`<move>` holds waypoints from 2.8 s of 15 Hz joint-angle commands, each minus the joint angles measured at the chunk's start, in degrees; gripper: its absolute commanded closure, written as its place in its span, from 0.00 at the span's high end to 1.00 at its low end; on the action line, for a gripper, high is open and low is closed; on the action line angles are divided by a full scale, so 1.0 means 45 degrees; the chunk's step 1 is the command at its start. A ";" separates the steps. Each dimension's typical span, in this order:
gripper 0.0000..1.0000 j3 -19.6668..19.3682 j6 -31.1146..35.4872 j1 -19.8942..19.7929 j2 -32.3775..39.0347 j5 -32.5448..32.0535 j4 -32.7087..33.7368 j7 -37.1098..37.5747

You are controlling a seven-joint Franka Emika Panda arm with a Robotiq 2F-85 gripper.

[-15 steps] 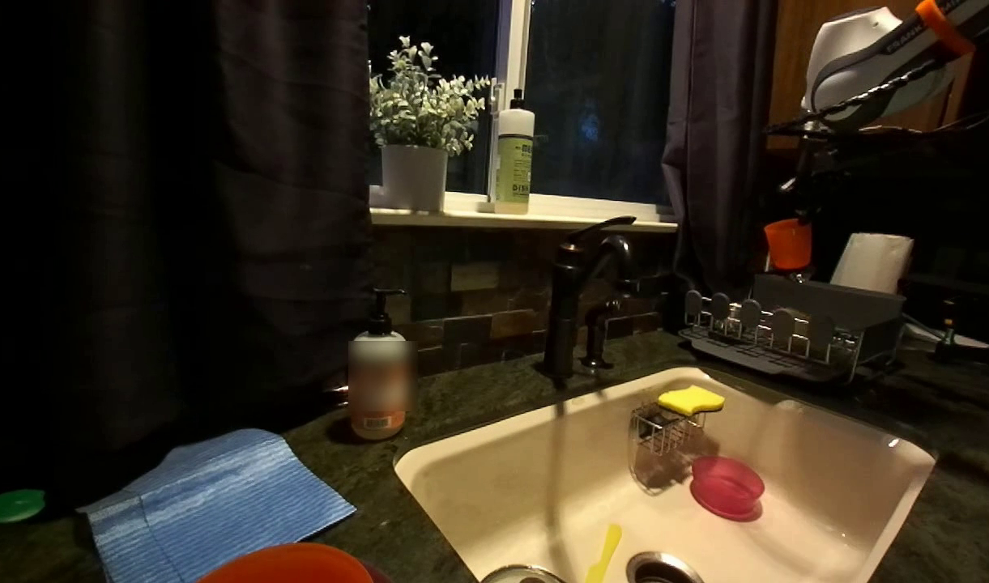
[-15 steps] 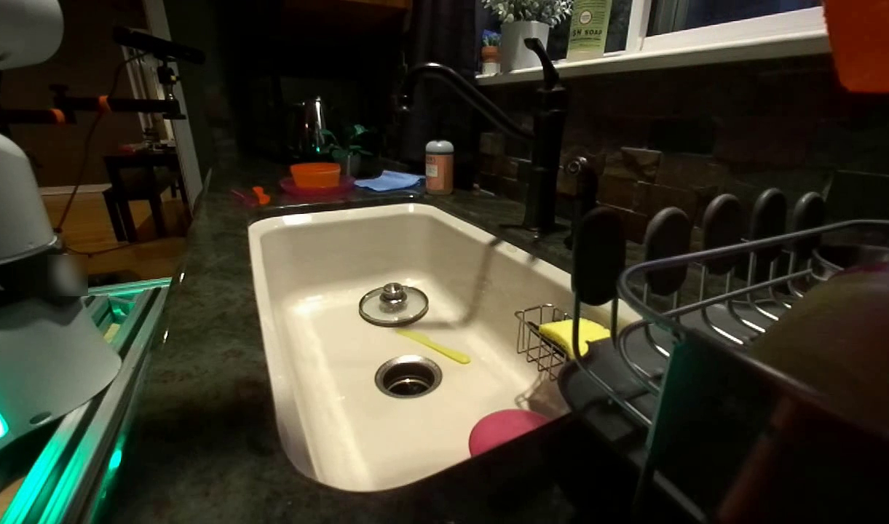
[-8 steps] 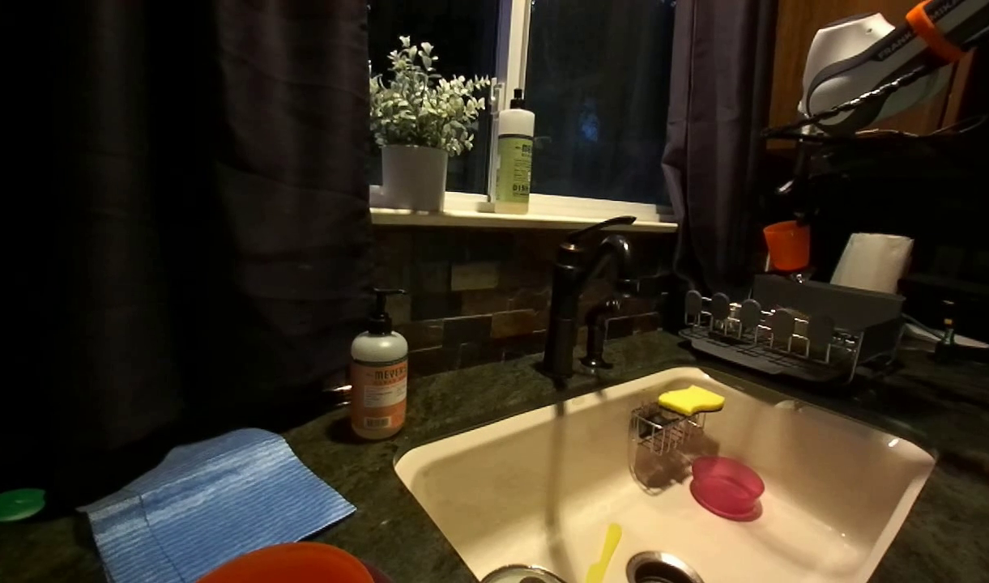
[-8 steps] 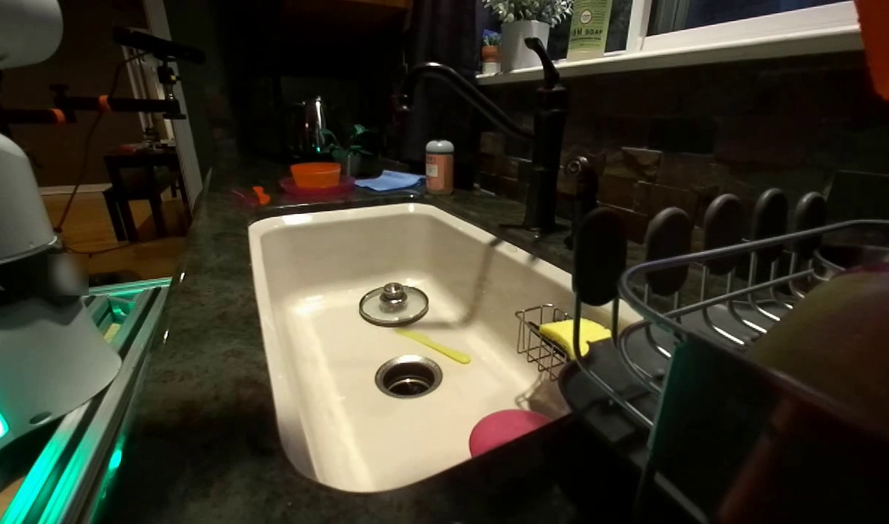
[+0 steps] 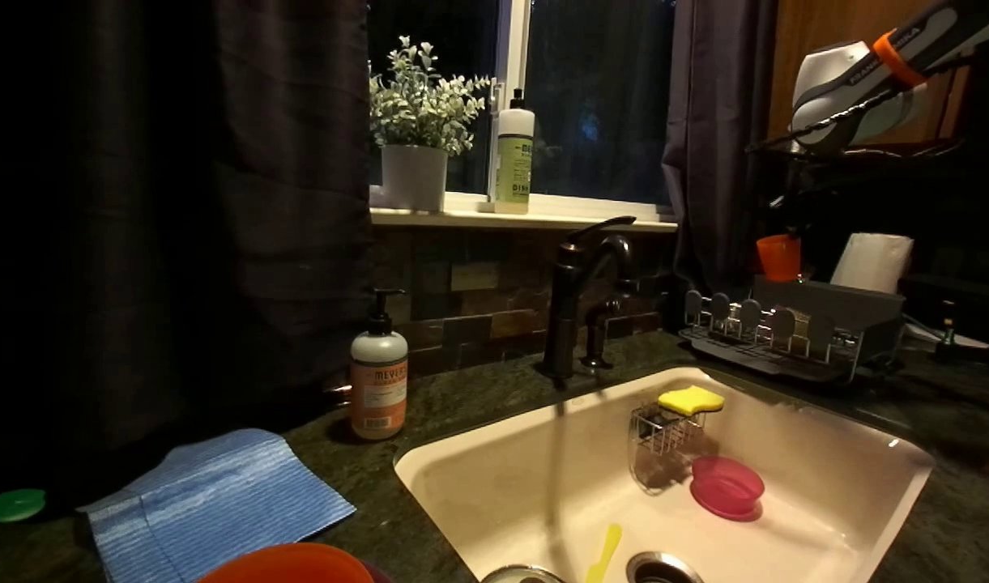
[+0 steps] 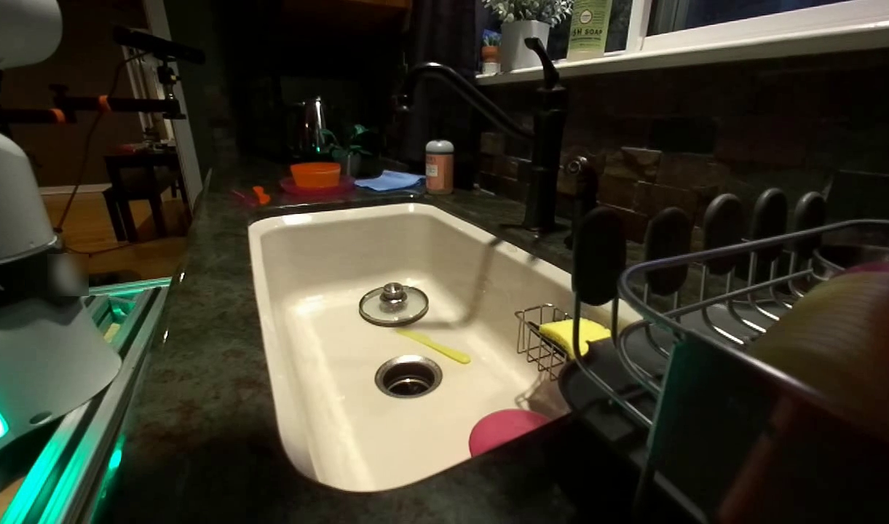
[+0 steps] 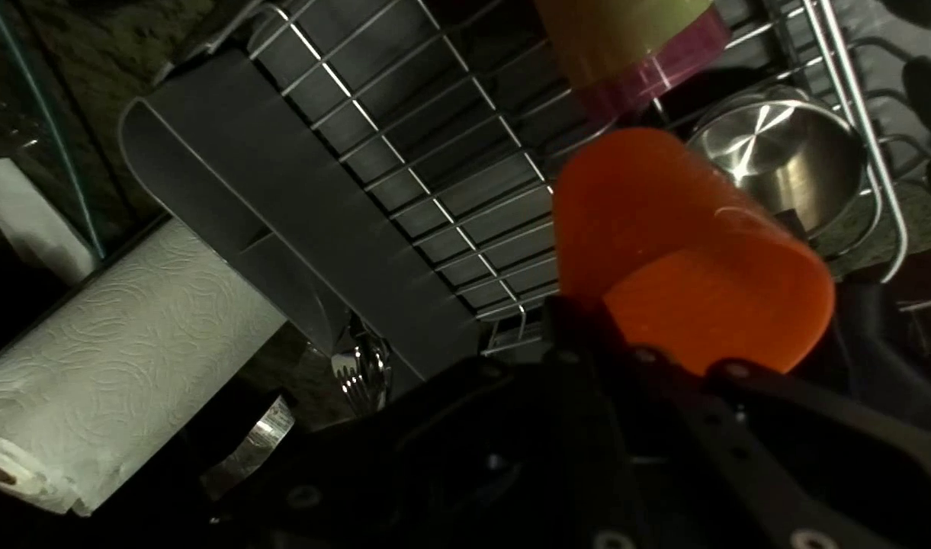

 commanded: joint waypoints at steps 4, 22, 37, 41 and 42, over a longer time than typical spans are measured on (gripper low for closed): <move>0.01 -0.0468 0.0758 0.0288 0.1186 0.1820 0.0762 -0.0814; 0.01 -0.0916 0.0186 0.0213 0.2608 0.2804 0.1443 -0.1901; 0.01 -0.0920 -0.4745 0.0218 0.3269 0.3161 0.3231 -0.2490; 0.01 -0.0896 -0.6153 0.0235 0.3587 0.3115 0.3658 -0.2348; 0.01 -0.0890 -0.6493 0.0249 0.3628 0.3107 0.3764 -0.2323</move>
